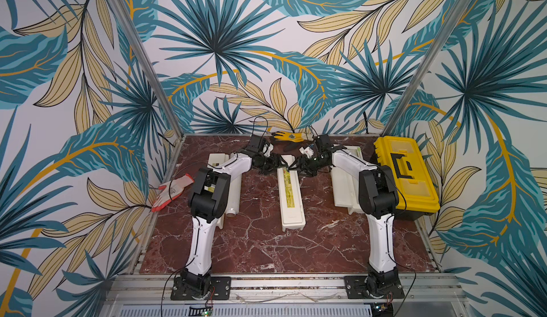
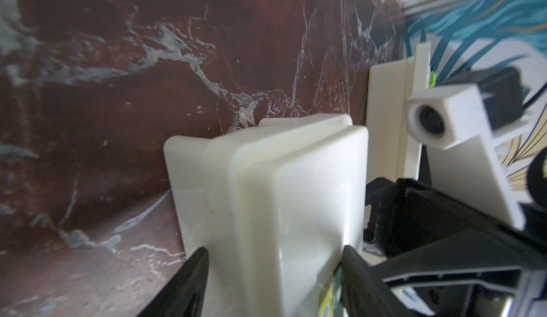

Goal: Put plastic wrap rolls into dispensers
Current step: Close the lid on the plastic wrap cutting box.

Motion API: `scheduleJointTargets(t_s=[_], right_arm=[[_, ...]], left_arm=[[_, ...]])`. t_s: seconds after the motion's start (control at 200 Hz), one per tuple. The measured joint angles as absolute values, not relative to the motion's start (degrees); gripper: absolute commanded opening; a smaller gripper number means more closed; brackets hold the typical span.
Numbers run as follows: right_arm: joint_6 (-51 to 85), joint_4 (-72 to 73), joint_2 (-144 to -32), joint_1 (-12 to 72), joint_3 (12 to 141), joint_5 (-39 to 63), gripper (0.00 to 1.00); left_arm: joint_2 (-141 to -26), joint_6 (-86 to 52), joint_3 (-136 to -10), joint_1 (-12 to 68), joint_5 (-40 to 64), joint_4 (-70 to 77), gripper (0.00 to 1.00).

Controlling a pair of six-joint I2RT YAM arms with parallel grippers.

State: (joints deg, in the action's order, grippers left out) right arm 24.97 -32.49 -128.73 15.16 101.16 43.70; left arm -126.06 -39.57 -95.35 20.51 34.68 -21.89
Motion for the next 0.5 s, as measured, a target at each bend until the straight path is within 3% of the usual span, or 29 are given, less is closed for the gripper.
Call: scheduleJointTargets(t_s=[0.205,0.345,0.501], right_arm=[[23.9,-37.4,-130.8,15.1,105.7,43.8,0.6],[23.5,-40.3,-132.2,15.2,109.0,43.2,0.6],[22.8,-40.9,-130.9,16.3,109.9,36.7,0.67]], left_arm=[[-125.0,-42.0,-93.4,20.1,34.2,-20.1,0.49],[-124.2,-41.7,-93.0,20.3,33.6,-19.3,0.55],[-122.0,-40.8,-91.2,21.6,31.0,-20.3,0.66]])
